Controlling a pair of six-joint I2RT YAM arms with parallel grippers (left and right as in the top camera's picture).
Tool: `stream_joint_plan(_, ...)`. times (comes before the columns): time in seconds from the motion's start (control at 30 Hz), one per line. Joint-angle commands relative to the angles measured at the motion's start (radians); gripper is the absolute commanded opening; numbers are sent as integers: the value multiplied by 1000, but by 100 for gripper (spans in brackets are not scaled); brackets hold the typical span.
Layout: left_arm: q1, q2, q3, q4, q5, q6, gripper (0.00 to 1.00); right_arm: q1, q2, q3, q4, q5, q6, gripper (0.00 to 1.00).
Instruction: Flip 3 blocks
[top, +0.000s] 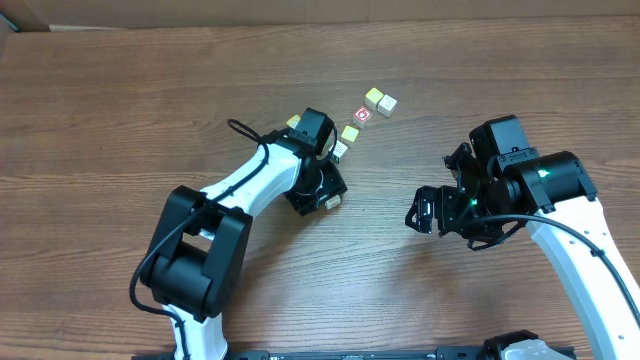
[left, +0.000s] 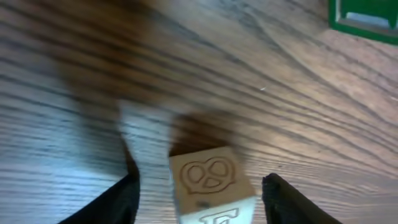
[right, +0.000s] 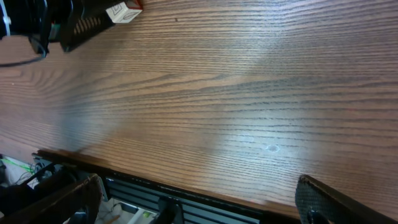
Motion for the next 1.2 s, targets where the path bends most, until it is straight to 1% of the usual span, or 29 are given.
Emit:
stream_joint_plan(0.0, -2, 42, 5, 13, 30, 20, 50, -3, -11, 24, 0, -8, -9, 100)
stream_joint_plan(0.13, -2, 42, 6, 16, 39, 44, 30, -3, -11, 24, 1, -8, -9, 100)
stream_joint_plan(0.17, -1, 42, 6, 16, 39, 55, 29, -3, -11, 24, 1, -8, -9, 100)
stream_joint_plan(0.23, -1, 41, 7, 12, 39, 78, 30, -3, -11, 24, 1, -8, -9, 100)
stream_joint_plan(0.27, 0, 39, 10, 4, 39, 90, 34, -3, -11, 24, 1, -8, -9, 100)
stream_joint_plan(0.3, 1, 37, 15, -5, 35, 110, 36, -3, -11, 24, 0, -8, -9, 100)
stream_joint_plan(0.43, 4, 16, 63, -67, -2, 206, 30, -3, -11, 24, -3, -8, -9, 100)
stream_joint_plan(0.53, 3, -12, 130, -174, -66, 300, 27, -3, -11, 24, -8, -8, -9, 100)
stream_joint_plan(0.6, -10, -31, 168, -271, -145, 347, 25, -3, -11, 24, -11, -8, -9, 100)
stream_joint_plan(0.73, -48, -64, 168, -389, -237, 413, 24, -3, -11, 24, -11, -7, -29, 100)
stream_joint_plan(0.83, -97, -68, 151, -472, -269, 404, 18, -3, -11, 24, -13, -5, -31, 100)
stream_joint_plan(0.93, -148, -72, 92, -498, -247, 331, 14, -3, -11, 23, -16, -4, -27, 100)
stream_joint_plan(1.03, -193, -93, -6, -421, -192, 264, 10, -3, -11, 24, -18, -3, -27, 100)
stream_joint_plan(1.17, -234, -167, -160, -277, -125, 150, 11, -3, -11, 23, -18, -3, -27, 100)
